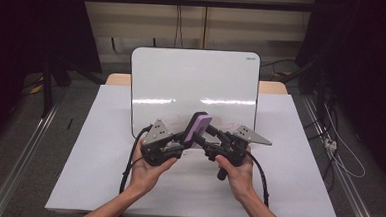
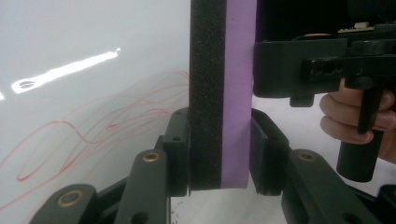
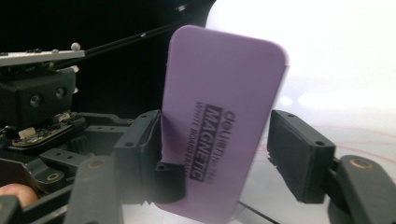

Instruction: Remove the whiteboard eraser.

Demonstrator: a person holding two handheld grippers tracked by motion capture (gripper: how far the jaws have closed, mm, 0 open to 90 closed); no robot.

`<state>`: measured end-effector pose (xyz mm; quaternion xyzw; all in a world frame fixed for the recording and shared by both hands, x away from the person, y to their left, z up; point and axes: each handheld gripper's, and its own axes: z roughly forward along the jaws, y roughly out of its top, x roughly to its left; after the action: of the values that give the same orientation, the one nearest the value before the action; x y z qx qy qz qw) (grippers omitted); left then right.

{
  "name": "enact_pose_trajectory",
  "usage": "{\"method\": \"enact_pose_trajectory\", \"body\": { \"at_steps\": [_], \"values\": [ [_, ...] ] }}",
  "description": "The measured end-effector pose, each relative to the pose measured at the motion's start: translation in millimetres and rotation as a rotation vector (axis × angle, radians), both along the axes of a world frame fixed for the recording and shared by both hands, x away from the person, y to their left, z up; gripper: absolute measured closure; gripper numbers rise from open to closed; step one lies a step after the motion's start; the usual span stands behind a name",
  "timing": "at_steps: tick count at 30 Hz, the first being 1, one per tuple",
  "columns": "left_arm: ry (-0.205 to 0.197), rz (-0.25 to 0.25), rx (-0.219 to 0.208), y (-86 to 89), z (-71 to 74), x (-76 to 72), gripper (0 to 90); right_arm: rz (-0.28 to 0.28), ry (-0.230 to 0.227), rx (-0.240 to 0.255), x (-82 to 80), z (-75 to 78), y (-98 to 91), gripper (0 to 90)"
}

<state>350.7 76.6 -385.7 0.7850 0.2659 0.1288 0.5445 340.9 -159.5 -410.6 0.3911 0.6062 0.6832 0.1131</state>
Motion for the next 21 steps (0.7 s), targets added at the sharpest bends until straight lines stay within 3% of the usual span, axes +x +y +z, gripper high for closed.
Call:
{"method": "enact_pose_trajectory", "body": {
  "at_steps": [12, 21],
  "values": [
    [0.003, -0.005, 0.006, -1.4, -2.6, -0.3, 64.1, -0.015, 0.016, 0.035, -0.4, -0.4, 2.2, 38.9],
    [0.015, -0.001, 0.001, -2.4, -7.3, 0.7, 63.9, -0.032, 0.016, 0.003, -2.0, -0.6, 4.0, 40.6]
  ]
}}
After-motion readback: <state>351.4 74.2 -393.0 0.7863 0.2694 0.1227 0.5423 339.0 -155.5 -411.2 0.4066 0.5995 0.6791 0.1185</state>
